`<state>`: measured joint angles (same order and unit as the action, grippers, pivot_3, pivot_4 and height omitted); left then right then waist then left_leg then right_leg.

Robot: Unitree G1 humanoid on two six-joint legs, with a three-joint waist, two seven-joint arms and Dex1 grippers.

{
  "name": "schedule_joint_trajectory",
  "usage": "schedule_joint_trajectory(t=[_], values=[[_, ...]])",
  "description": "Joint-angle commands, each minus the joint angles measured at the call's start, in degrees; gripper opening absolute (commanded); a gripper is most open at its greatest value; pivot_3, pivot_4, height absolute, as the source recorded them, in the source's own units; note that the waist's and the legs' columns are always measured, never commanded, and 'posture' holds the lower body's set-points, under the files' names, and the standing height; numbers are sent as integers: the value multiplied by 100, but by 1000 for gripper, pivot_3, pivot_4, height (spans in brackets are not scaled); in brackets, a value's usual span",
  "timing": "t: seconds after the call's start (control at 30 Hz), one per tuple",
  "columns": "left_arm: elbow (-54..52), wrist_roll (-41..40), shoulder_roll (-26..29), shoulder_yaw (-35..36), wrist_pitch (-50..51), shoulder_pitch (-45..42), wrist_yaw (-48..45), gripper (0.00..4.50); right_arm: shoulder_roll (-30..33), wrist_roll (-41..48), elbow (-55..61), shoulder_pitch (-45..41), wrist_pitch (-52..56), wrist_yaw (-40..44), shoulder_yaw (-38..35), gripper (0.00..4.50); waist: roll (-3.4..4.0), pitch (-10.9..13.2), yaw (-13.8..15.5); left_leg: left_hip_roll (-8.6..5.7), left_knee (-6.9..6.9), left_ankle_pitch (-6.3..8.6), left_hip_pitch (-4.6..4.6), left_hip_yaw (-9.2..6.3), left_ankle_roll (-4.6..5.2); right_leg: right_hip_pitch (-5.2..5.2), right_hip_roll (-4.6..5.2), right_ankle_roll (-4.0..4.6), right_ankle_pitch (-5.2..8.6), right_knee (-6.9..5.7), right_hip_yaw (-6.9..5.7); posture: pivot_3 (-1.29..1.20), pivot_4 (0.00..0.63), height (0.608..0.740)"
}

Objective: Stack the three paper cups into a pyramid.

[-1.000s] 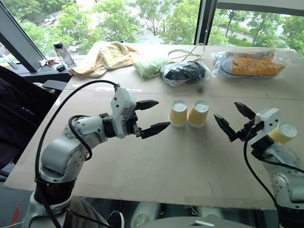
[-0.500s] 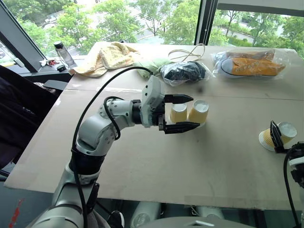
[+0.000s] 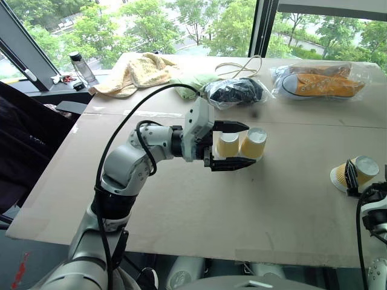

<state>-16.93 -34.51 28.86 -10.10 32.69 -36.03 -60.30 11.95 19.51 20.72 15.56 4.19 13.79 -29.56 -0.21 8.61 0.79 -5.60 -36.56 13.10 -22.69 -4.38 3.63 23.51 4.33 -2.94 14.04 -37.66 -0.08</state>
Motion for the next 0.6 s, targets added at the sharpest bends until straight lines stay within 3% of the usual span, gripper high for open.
schedule_joint_trajectory(t=[0.03,0.13,0.2,0.33,0.6], values=[[-69,38,49,91,-112,-95,-55,4500,48,-8,-95,-84,-202,-11,16,3966,0,0,-1,0,0,0,0,0,0,0,0,0,0,0,0,0,150,740],[-91,47,57,111,-119,-68,-66,4500,68,-21,-217,-168,-283,-29,7,2711,0,0,-5,0,1,0,0,0,0,1,-1,0,0,-1,0,0,150,740],[-108,53,59,127,-118,-60,-48,4500,101,-33,-281,-221,-317,-32,-10,2140,1,0,-5,0,1,0,0,0,0,1,-1,0,0,-1,0,0,150,740],[-152,63,90,195,-97,-10,27,4500,237,26,-216,-386,-269,37,27,2114,1,0,-5,0,0,0,0,0,0,1,-1,0,0,-2,0,0,150,740],[-458,145,812,853,-36,955,358,4500,998,819,800,-1860,1292,445,1136,2114,7,6,-152,11,2,1,8,-3,3,5,-17,1,0,-10,12,0,150,740]])
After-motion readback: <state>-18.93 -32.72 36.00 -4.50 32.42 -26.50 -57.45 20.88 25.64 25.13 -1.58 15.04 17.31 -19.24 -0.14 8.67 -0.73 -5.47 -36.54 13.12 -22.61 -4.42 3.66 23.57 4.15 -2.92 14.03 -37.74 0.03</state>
